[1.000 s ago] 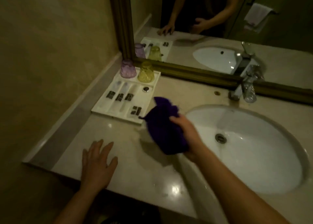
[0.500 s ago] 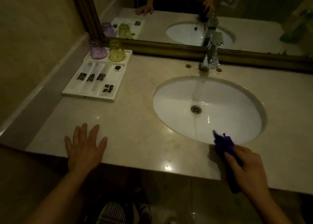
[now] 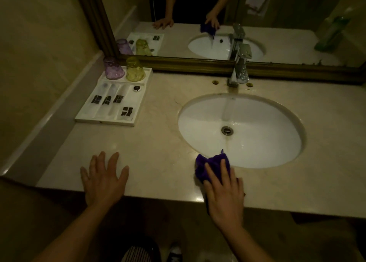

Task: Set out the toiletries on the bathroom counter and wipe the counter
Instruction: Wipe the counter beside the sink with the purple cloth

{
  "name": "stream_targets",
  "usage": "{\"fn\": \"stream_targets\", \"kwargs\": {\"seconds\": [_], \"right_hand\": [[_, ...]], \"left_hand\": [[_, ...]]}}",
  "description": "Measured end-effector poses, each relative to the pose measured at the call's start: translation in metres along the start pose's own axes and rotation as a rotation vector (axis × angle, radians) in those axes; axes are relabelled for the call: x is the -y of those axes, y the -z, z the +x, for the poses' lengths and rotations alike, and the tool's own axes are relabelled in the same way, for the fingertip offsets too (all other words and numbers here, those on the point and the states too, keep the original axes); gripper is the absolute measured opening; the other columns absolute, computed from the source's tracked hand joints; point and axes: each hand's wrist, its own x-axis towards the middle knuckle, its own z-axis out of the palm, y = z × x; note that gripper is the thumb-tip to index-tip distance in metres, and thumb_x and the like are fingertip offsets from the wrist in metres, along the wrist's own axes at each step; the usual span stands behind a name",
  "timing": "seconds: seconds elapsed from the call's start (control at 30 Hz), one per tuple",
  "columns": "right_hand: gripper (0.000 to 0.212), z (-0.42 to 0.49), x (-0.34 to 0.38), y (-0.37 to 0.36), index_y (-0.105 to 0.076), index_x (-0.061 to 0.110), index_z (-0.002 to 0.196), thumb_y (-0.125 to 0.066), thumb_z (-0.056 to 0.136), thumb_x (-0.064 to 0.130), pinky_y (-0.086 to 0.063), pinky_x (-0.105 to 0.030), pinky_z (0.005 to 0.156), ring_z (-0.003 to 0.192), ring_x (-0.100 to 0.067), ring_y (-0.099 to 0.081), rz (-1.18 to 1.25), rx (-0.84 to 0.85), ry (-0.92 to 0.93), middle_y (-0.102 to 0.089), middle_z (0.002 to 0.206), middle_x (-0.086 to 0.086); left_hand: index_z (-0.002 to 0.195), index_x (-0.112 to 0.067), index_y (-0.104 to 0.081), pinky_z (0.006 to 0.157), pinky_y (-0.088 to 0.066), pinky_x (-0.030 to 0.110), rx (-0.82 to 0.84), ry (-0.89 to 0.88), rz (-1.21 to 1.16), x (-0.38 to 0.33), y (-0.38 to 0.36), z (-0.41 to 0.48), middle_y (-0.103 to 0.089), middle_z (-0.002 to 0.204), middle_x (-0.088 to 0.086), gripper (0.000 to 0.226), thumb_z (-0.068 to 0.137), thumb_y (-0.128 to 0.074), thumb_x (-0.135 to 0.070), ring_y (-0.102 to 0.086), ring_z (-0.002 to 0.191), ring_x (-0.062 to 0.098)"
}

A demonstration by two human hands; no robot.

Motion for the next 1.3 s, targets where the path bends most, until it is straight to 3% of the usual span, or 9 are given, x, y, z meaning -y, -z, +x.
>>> {"fn": "stream_targets", "kwargs": {"seconds": [0.17, 0.3, 0.43, 0.5, 0.6, 0.8, 1.0, 1.17, 1.3], "right_hand": [[0.058, 0.003, -0.011, -0.001, -0.019, 0.048, 0.149, -0.007, 0.095, 0.066, -0.012, -0.05, 0.12, 0.151, -0.028, -0.011, -0.185, 0.066, 0.206, -0.006, 0.162, 0.006], [0.066, 0.012, -0.028, 0.008, -0.018, 0.044, 0.152, 0.002, 0.092, 0.064, -0.009, -0.046, 0.123, 0.152, -0.025, -0.008, -0.167, 0.056, 0.039, -0.003, 0.164, 0.005], [0.063, 0.009, 0.022, -0.001, -0.033, 0.037, 0.15, -0.012, 0.095, 0.059, -0.013, -0.051, 0.121, 0.15, -0.032, -0.016, -0.091, 0.038, -0.003, -0.021, 0.162, -0.002], [0.059, -0.001, 0.027, -0.013, -0.021, 0.044, 0.152, -0.012, 0.096, 0.062, -0.008, -0.05, 0.121, 0.152, -0.029, -0.007, -0.131, 0.087, 0.128, -0.01, 0.164, 0.003], [0.061, -0.007, 0.004, -0.011, 0.003, 0.047, 0.152, -0.003, 0.095, 0.067, 0.0, -0.042, 0.122, 0.152, -0.019, 0.009, -0.208, 0.139, 0.245, 0.011, 0.164, 0.01], [0.069, 0.031, 0.025, 0.0, -0.007, 0.026, 0.157, -0.021, 0.099, 0.059, -0.005, -0.05, 0.122, 0.151, -0.036, 0.0, -0.171, 0.06, -0.143, 0.0, 0.165, -0.014], [0.072, -0.018, 0.009, -0.014, -0.002, 0.035, 0.156, -0.007, 0.094, 0.07, -0.005, -0.045, 0.121, 0.152, -0.028, 0.003, -0.221, 0.081, 0.042, 0.003, 0.165, -0.004], [0.069, 0.043, 0.034, 0.002, -0.013, 0.024, 0.157, -0.02, 0.098, 0.06, -0.011, -0.053, 0.121, 0.149, -0.039, -0.007, -0.198, 0.018, -0.226, -0.01, 0.164, -0.017], [0.07, 0.007, 0.073, -0.027, -0.006, 0.038, 0.155, -0.013, 0.094, 0.071, -0.001, -0.053, 0.121, 0.15, -0.041, 0.002, -0.201, 0.07, 0.035, 0.002, 0.165, -0.013]], "left_hand": [[0.154, -0.031, -0.02, 0.118, 0.001, 0.057, 0.044, -0.031, 0.005, 0.005, 0.001, 0.0, -0.014, 0.162, 0.013, 0.077, 0.087, -0.006, -0.068, -0.005, 0.149, 0.031], [0.154, -0.036, -0.011, 0.117, 0.006, 0.055, 0.083, -0.066, 0.018, 0.012, -0.001, 0.001, -0.008, 0.164, 0.01, 0.08, 0.084, 0.004, -0.072, 0.001, 0.149, 0.029], [0.139, -0.032, -0.048, 0.112, -0.015, 0.059, 0.002, -0.115, -0.037, 0.019, 0.01, 0.02, -0.04, 0.146, 0.014, 0.069, 0.087, -0.017, -0.065, -0.03, 0.135, 0.034], [0.135, -0.031, -0.052, 0.111, -0.015, 0.06, -0.021, -0.163, -0.026, 0.026, 0.015, 0.037, -0.044, 0.14, 0.013, 0.066, 0.086, -0.02, -0.062, -0.034, 0.132, 0.033], [0.147, -0.038, -0.032, 0.114, 0.002, 0.059, 0.043, -0.177, -0.042, 0.036, 0.011, 0.051, -0.025, 0.156, 0.011, 0.068, 0.087, -0.014, -0.065, -0.012, 0.146, 0.029], [0.15, -0.043, -0.019, 0.116, 0.008, 0.058, 0.055, -0.204, -0.055, 0.037, 0.005, 0.05, -0.015, 0.162, 0.005, 0.069, 0.087, -0.007, -0.067, -0.002, 0.149, 0.026], [0.148, -0.034, -0.03, 0.116, 0.001, 0.06, 0.006, -0.16, -0.013, 0.04, 0.002, 0.049, -0.026, 0.158, 0.006, 0.071, 0.087, -0.008, -0.064, -0.013, 0.147, 0.028], [0.142, -0.031, -0.042, 0.112, -0.007, 0.061, -0.018, -0.156, -0.02, 0.039, -0.003, 0.053, -0.037, 0.153, 0.008, 0.066, 0.088, -0.021, -0.061, -0.024, 0.142, 0.031], [0.14, -0.031, -0.045, 0.112, -0.008, 0.061, -0.042, -0.158, -0.023, 0.04, -0.005, 0.053, -0.04, 0.151, 0.008, 0.062, 0.088, -0.026, -0.059, -0.025, 0.14, 0.031]]}}
